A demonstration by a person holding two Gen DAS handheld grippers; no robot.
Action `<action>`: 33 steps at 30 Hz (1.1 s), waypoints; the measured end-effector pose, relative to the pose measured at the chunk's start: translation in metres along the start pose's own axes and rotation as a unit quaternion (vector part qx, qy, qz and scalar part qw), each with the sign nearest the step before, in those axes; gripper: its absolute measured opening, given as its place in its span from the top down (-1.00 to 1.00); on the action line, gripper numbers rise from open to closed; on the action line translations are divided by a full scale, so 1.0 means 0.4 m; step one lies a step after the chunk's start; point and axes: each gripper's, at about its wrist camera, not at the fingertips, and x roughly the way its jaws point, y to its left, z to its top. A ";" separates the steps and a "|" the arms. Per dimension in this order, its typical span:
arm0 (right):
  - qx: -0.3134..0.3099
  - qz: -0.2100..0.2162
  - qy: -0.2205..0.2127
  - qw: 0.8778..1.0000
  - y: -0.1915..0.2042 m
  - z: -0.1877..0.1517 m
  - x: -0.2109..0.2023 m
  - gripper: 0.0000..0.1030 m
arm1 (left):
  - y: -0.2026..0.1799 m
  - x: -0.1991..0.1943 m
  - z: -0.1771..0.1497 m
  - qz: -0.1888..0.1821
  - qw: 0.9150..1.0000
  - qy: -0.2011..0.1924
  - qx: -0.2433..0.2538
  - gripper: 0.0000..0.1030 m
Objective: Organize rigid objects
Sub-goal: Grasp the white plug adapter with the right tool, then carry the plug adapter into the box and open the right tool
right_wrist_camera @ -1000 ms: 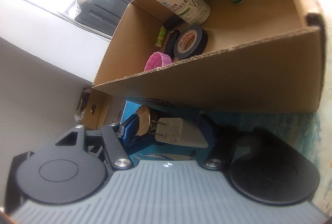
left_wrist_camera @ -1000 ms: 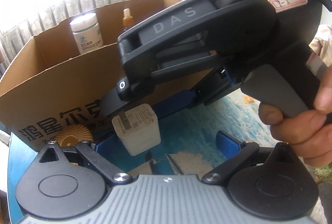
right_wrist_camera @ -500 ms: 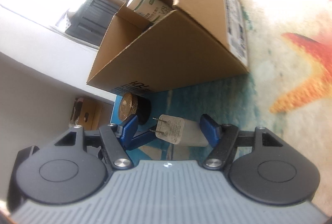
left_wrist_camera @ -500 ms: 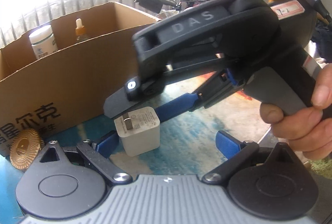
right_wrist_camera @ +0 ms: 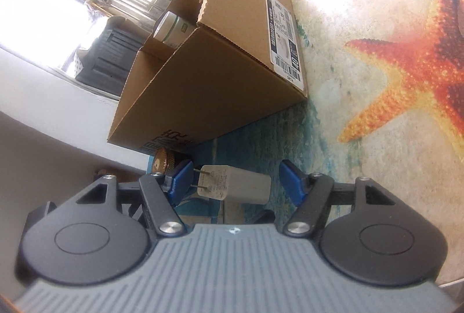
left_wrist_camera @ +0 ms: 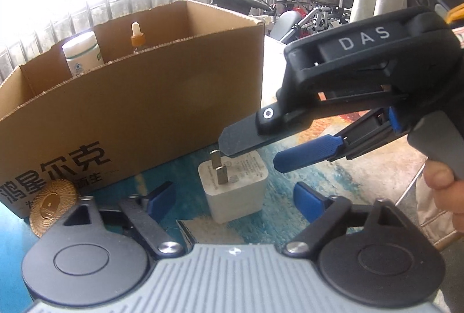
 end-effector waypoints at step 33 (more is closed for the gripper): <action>-0.139 0.044 -0.079 0.986 0.265 0.028 -0.095 0.43 | 0.087 -0.147 0.105 0.046 0.994 -0.086 -0.055 0.08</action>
